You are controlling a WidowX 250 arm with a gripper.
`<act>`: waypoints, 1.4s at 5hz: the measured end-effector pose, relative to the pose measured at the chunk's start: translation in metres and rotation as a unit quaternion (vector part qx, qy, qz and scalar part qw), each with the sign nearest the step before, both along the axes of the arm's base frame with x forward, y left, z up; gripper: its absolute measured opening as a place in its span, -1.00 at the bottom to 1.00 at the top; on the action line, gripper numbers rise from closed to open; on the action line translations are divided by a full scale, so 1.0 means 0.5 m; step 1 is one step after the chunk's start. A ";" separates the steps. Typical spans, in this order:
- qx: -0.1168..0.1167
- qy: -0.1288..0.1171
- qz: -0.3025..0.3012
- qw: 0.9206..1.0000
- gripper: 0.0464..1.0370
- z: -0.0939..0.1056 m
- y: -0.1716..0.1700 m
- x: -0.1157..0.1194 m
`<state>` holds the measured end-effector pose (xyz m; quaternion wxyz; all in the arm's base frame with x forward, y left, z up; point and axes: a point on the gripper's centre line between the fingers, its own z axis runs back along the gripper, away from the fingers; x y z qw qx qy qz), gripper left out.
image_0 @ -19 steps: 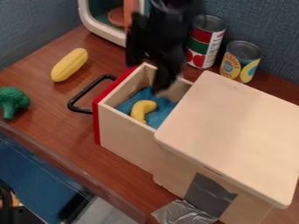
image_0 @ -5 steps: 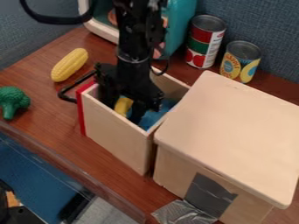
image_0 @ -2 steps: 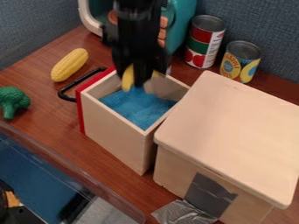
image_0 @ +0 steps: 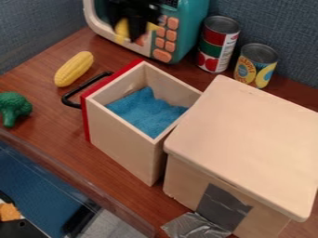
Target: Moved the banana to front of the drawer on the top pf the table
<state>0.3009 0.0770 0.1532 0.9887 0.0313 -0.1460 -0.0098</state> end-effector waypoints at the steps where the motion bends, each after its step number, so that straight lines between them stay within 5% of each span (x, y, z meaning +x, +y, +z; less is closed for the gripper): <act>1: -0.001 0.025 0.028 0.999 -0.36 -0.036 0.070 0.030; 3: -0.009 0.085 0.073 0.994 -0.36 -0.131 0.186 0.092; 5: -0.006 0.128 0.028 0.991 -0.36 -0.233 0.157 0.139; 6: -0.007 0.137 0.001 0.991 -0.23 -0.246 0.111 0.162; 7: 0.011 0.136 -0.012 0.991 0.41 -0.250 0.098 0.168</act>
